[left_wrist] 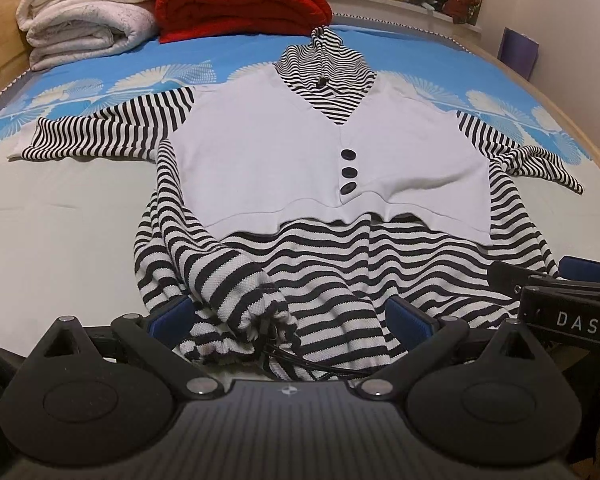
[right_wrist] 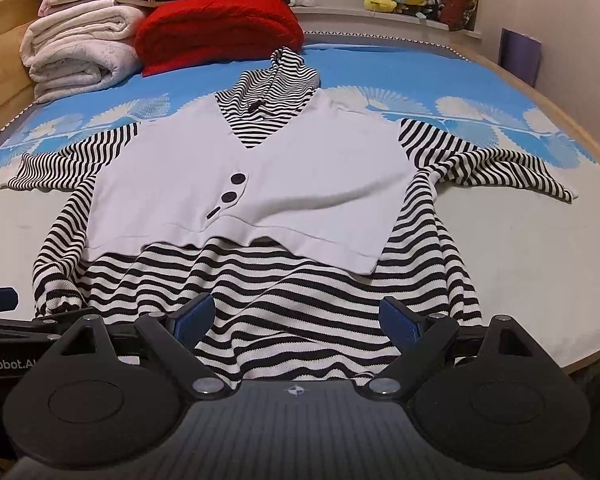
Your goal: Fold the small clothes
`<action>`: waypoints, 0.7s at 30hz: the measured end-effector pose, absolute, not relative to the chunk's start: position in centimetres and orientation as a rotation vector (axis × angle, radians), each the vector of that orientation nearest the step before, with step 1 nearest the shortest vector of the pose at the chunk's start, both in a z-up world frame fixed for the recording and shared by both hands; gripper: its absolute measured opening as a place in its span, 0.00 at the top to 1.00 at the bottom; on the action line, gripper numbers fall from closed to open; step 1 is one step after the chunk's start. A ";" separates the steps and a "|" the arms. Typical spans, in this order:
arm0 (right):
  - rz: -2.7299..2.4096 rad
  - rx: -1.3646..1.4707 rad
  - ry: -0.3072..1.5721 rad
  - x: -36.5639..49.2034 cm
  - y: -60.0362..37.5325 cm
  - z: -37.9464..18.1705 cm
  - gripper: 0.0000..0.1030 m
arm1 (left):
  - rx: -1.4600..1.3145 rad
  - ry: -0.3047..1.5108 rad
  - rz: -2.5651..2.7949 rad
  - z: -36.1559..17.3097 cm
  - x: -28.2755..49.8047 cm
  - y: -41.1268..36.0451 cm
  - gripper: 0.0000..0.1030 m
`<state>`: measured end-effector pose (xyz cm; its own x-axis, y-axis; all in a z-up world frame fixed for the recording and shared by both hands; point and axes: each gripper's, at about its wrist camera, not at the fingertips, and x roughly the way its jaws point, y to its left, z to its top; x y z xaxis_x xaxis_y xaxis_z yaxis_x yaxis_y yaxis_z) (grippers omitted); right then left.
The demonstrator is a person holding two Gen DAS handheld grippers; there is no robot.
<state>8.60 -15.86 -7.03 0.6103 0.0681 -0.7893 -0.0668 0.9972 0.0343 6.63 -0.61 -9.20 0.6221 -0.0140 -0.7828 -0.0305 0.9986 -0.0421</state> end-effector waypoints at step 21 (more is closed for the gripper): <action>0.041 0.010 0.893 8.6 -16.1 -6.9 0.13 | -0.042 0.876 0.016 -8.7 6.7 -0.5 0.01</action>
